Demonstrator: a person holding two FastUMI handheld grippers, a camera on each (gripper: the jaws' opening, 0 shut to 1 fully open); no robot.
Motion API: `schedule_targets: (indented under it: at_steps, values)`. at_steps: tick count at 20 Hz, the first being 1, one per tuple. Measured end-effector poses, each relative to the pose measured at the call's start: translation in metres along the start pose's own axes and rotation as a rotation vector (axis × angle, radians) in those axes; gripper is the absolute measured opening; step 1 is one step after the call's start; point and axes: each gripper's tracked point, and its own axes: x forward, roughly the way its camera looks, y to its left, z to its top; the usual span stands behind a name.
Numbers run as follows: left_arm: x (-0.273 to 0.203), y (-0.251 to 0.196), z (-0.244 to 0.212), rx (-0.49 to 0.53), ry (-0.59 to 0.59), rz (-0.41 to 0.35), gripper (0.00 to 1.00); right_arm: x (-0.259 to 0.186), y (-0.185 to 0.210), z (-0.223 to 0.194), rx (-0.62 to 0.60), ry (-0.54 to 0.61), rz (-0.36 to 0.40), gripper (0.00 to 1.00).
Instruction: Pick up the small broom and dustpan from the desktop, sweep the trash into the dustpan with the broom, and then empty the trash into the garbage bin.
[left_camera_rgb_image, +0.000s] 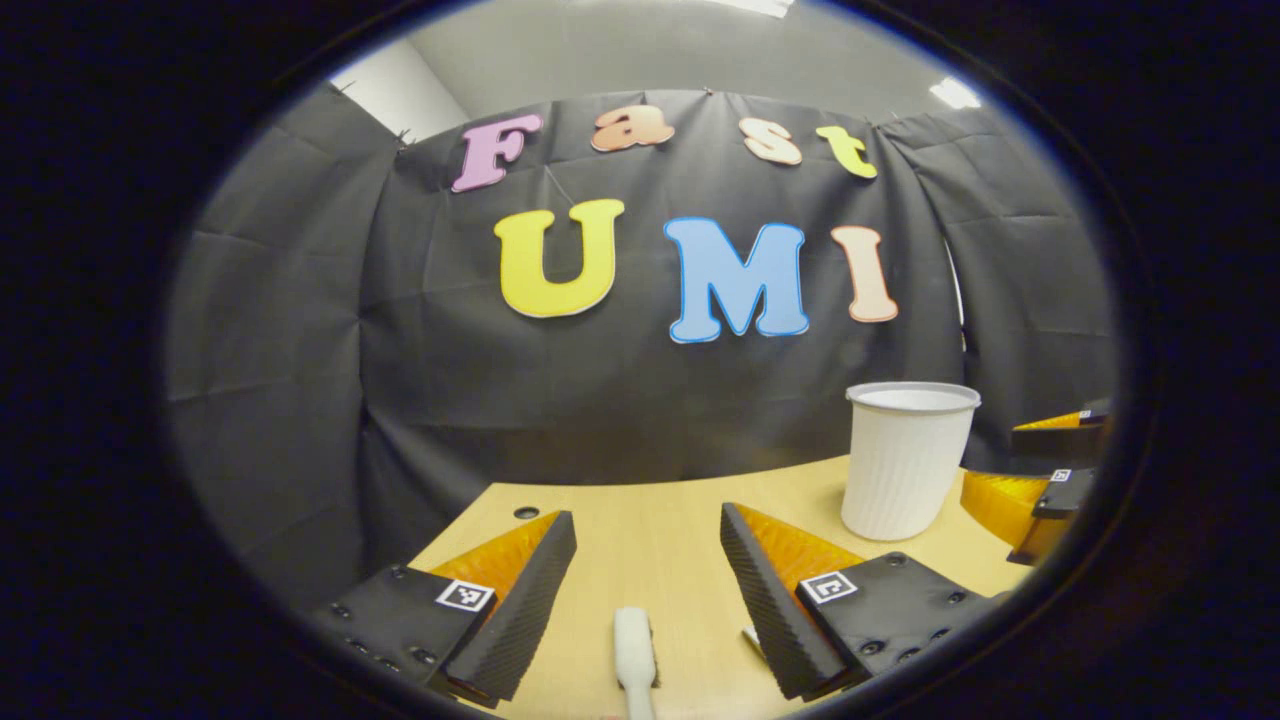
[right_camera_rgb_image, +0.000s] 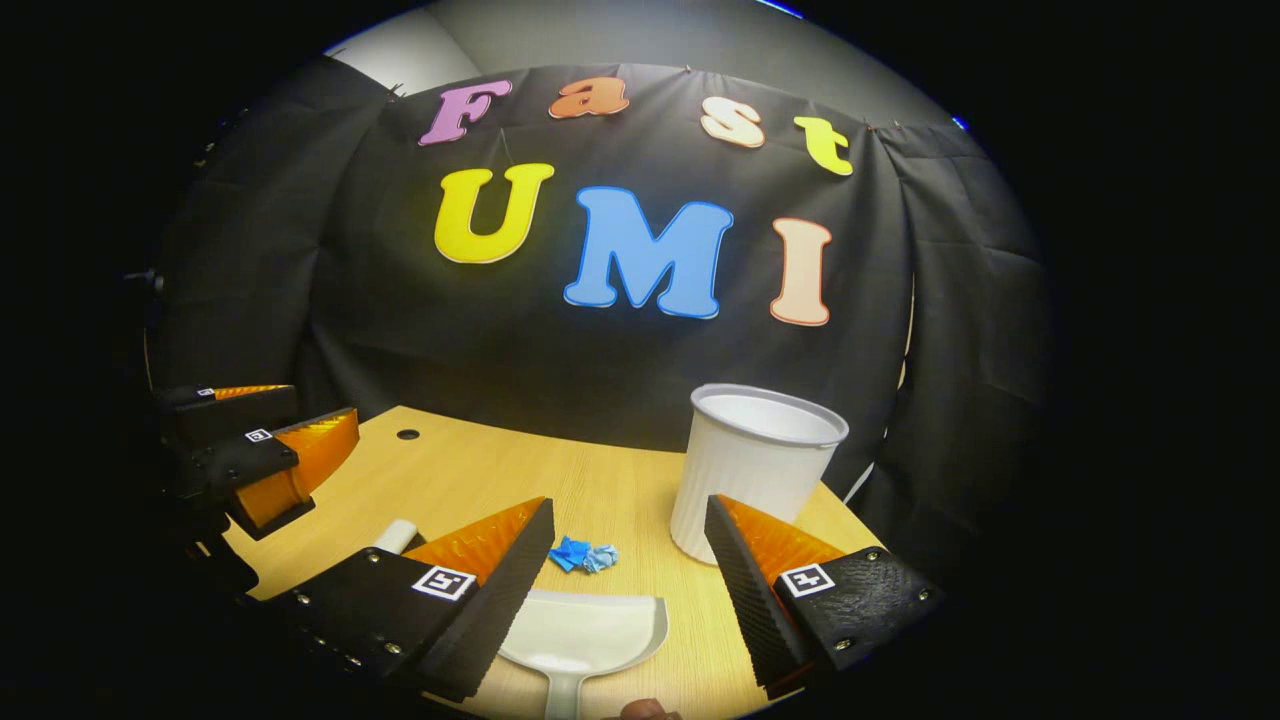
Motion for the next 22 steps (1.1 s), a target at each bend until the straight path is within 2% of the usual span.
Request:
schedule_targets:
  at_steps: [1,2,3,5,6,7,8,10,13,15,16,17,18,19,21,22]
  values:
    - [0.001,0.001,-0.011,-0.005,0.029,-0.001,1.00,0.003,0.001,-0.008,0.002,0.029,0.010,0.95]
    - [0.003,0.002,-0.016,-0.004,0.051,0.000,1.00,0.004,0.002,-0.016,0.004,0.053,0.017,0.95]
    - [0.005,0.003,-0.024,0.000,0.074,0.000,0.95,0.006,0.003,-0.022,0.007,0.077,0.025,0.95]
    - [0.007,0.003,-0.043,0.011,0.128,-0.008,0.95,0.006,0.007,-0.038,0.010,0.124,0.042,0.95]
    - [0.008,0.003,-0.055,0.014,0.160,-0.014,1.00,0.007,0.009,-0.047,0.009,0.156,0.052,0.95]
    - [0.009,0.003,-0.067,0.013,0.193,-0.020,0.96,0.006,0.012,-0.057,0.009,0.193,0.066,0.95]
    - [0.009,0.002,-0.078,0.010,0.228,-0.029,1.00,0.006,0.014,-0.067,0.017,0.227,0.078,0.95]
    - [0.009,0.002,-0.100,0.008,0.289,-0.033,1.00,0.006,0.017,-0.086,0.029,0.299,0.087,0.95]
    - [0.011,0.000,-0.128,0.000,0.378,-0.045,0.91,0.005,0.019,-0.112,0.028,0.403,0.084,0.95]
    - [0.006,0.003,-0.150,-0.011,0.457,-0.046,1.00,-0.001,0.018,-0.127,0.029,0.456,0.079,0.95]
    - [0.006,0.003,-0.159,-0.026,0.490,-0.047,1.00,-0.003,0.019,-0.134,0.036,0.476,0.084,0.95]
    - [0.005,0.002,-0.167,-0.041,0.520,-0.046,0.96,-0.005,0.021,-0.138,0.043,0.497,0.095,0.95]
    - [0.003,0.003,-0.173,-0.052,0.546,-0.045,1.00,-0.006,0.023,-0.144,0.048,0.516,0.101,0.96]
    - [0.003,0.004,-0.179,-0.055,0.566,-0.041,1.00,-0.007,0.024,-0.147,0.050,0.531,0.101,0.96]
    - [0.002,0.004,-0.191,-0.051,0.602,-0.038,0.92,-0.008,0.023,-0.152,0.047,0.564,0.103,0.95]
    - [0.001,0.004,-0.197,-0.052,0.623,-0.037,0.99,-0.010,0.023,-0.155,0.047,0.582,0.104,0.95]
